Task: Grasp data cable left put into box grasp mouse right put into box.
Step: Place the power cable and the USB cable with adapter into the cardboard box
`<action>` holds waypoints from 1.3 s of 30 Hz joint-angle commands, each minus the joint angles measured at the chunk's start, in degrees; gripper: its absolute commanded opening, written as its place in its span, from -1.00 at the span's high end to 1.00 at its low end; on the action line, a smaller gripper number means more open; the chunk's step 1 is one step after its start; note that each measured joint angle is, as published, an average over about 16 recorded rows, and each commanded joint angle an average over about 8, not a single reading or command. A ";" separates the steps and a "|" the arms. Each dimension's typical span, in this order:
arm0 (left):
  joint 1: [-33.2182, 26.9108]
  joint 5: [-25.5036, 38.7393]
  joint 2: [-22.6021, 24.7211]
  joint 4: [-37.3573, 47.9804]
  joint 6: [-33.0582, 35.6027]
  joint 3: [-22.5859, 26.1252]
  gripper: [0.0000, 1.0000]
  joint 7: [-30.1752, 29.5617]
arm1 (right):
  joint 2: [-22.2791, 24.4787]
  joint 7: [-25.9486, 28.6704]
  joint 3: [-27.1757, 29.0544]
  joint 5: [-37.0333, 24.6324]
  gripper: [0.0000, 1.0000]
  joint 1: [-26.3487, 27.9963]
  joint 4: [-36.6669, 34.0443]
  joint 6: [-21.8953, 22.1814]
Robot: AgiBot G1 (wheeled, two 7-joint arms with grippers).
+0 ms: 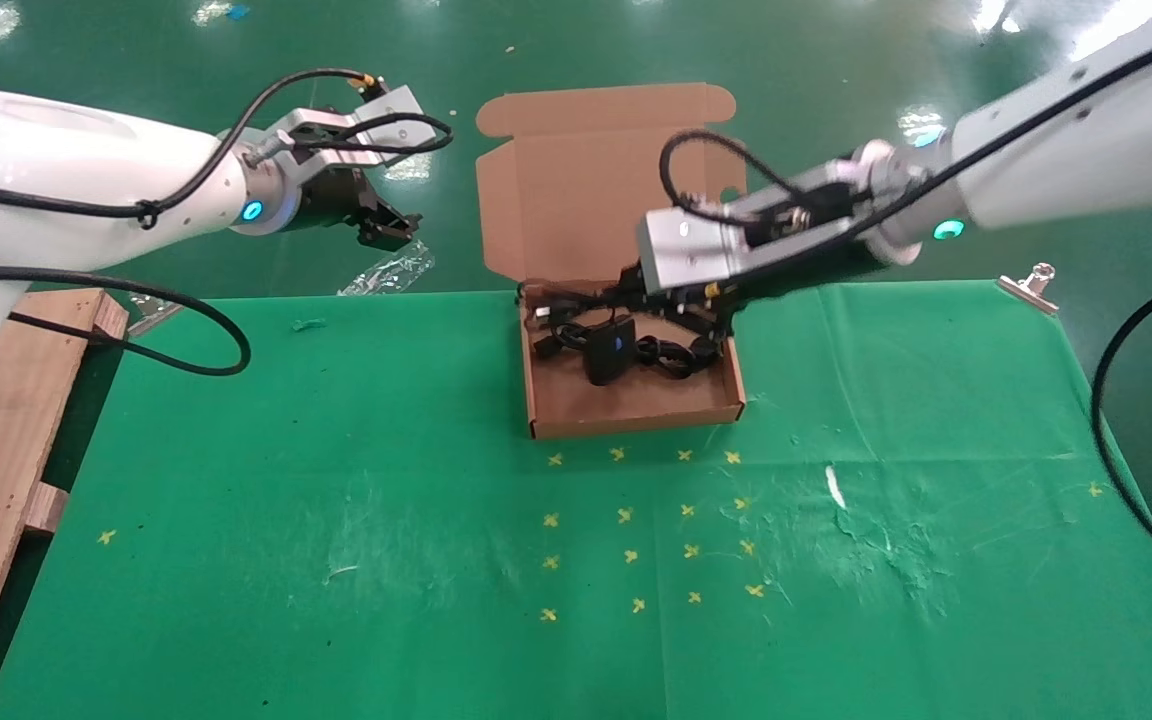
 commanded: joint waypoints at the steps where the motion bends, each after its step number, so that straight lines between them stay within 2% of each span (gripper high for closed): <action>1: -0.03 -0.12 0.08 0.17 -0.07 0.00 -1.00 0.16 | -0.97 -1.53 -0.11 0.08 0.91 -0.28 -2.56 0.54; 8: -0.26 -0.12 -0.04 0.67 -0.08 -0.06 -1.00 0.33 | -1.64 -3.10 -0.26 -0.77 -0.84 -1.43 -7.23 4.44; 9: -0.29 -0.10 -0.06 0.73 -0.08 -0.07 -1.00 0.34 | -1.70 -3.13 -0.23 -0.75 -1.00 -1.51 -7.51 4.63; 30: -0.11 -0.23 0.06 0.42 -0.12 -0.02 -1.00 0.33 | -1.08 -2.82 -0.17 -0.50 -1.00 -1.44 -5.76 3.65; 39: -0.11 -0.24 0.06 0.42 -0.12 -0.02 -1.00 0.33 | 2.64 0.96 1.97 5.72 -1.00 -5.75 -0.73 2.27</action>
